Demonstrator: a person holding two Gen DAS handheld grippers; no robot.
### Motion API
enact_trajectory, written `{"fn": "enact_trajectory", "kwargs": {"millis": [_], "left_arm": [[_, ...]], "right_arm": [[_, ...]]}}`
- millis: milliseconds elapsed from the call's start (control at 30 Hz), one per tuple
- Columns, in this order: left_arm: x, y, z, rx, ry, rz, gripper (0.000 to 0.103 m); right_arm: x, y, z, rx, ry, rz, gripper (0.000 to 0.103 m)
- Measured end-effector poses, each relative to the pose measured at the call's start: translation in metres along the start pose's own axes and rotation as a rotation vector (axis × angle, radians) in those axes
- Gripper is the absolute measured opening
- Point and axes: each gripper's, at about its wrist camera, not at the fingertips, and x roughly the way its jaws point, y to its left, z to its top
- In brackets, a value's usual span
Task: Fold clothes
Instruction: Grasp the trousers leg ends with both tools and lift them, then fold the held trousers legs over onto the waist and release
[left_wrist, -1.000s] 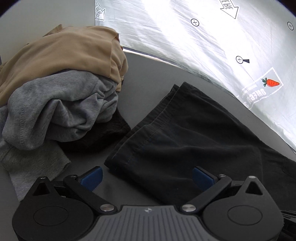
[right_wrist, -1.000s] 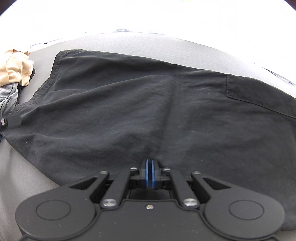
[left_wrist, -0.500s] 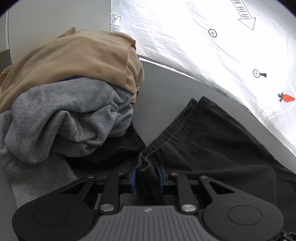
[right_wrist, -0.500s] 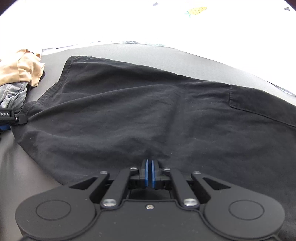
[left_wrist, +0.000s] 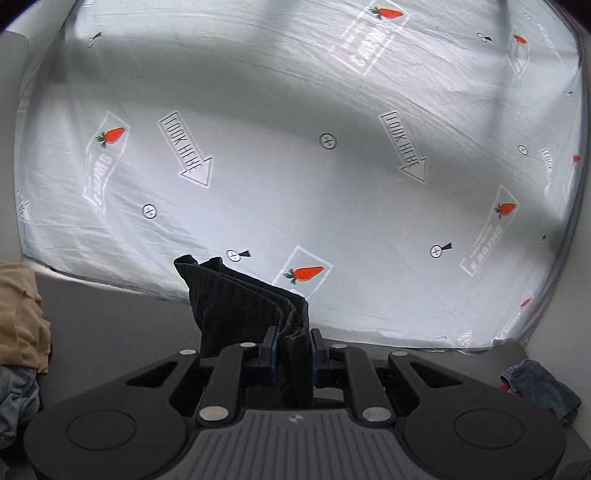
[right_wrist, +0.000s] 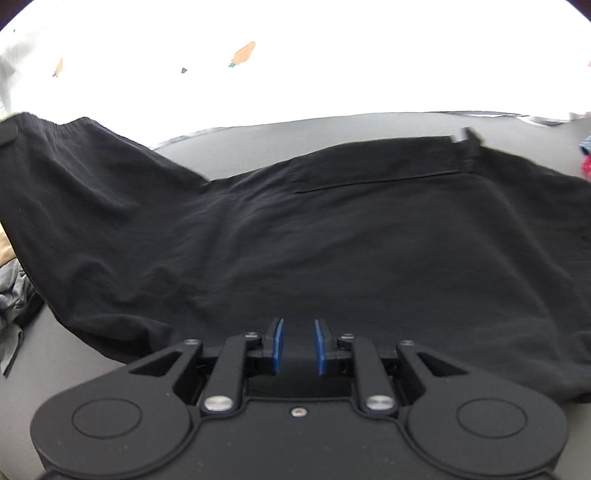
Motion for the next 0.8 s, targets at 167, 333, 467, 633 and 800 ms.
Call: {"fn": "enact_trajectory", "kwargs": {"millis": [167, 333, 467, 633, 800], "left_arm": [[0.021, -0.116, -0.019, 0.136, 0.069, -0.291, 0.017], [0.087, -0.201, -0.132, 0.434, 0.369, -0.405, 0.029], [0.097, -0.181, -0.15, 0.36, 0.471, -0.378, 0.04], [0.086, -0.117, -0.117, 0.155, 0.327, -0.145, 0.082], [0.1, -0.05, -0.129, -0.023, 0.406, 0.118, 0.081]], "right_arm": [[-0.034, -0.087, 0.01, 0.137, -0.077, -0.126, 0.019], [-0.043, -0.173, 0.008, 0.345, -0.083, -0.188, 0.029], [-0.033, -0.221, -0.002, 0.479, -0.047, -0.182, 0.04], [-0.011, -0.224, 0.016, 0.455, -0.07, -0.043, 0.052], [0.051, -0.192, 0.042, 0.368, 0.073, 0.19, 0.058]]}}
